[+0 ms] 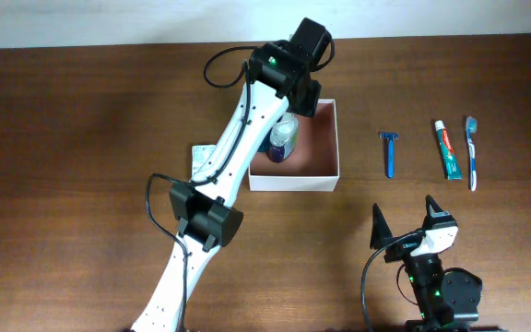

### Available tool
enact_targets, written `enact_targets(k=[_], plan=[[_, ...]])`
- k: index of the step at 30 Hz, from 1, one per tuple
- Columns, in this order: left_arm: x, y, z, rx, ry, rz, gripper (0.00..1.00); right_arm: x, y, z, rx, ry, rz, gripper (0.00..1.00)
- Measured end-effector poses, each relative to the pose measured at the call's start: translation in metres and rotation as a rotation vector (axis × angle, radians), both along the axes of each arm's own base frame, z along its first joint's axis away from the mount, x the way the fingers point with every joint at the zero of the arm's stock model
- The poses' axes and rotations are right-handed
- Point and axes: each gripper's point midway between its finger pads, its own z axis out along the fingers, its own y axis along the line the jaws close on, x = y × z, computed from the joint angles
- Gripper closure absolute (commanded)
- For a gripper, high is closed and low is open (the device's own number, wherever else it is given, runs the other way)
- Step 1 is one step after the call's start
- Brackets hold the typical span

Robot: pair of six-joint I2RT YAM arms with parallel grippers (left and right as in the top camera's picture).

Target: Pack container

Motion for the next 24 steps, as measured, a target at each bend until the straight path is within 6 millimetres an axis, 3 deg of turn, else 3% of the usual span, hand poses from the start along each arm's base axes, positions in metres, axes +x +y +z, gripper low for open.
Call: enact_targets(k=[6, 8, 12, 14, 15, 18, 21, 24], plan=[[0.012, -0.008, 0.007, -0.029, -0.058, -0.015, 0.38, 0.0, 0.0, 0.0, 0.0, 0.0, 0.0, 0.02], [0.017, -0.011, 0.012, -0.037, -0.085, -0.031, 0.48, 0.0, 0.0, 0.0, 0.0, 0.0, 0.0, 0.01], [0.02, -0.013, 0.03, -0.057, -0.131, -0.047, 0.79, 0.0, 0.0, 0.0, 0.0, 0.0, 0.0, 0.01], [0.017, -0.012, 0.048, -0.068, -0.159, -0.056, 0.96, 0.0, 0.0, 0.0, 0.0, 0.0, 0.0, 0.01], [0.015, -0.01, 0.059, -0.076, -0.175, -0.058, 0.99, 0.0, 0.0, 0.0, 0.0, 0.0, 0.0, 0.01], [-0.002, 0.002, 0.104, -0.097, -0.213, -0.061, 0.99, 0.0, 0.0, 0.0, 0.0, 0.0, 0.0, 0.01], [-0.032, 0.02, 0.154, -0.125, -0.243, -0.066, 0.99, 0.0, 0.0, 0.0, 0.0, 0.0, 0.0, 0.01], [-0.067, 0.035, 0.178, -0.138, -0.208, -0.085, 0.99, 0.0, 0.0, 0.0, 0.0, 0.0, 0.0, 0.01]])
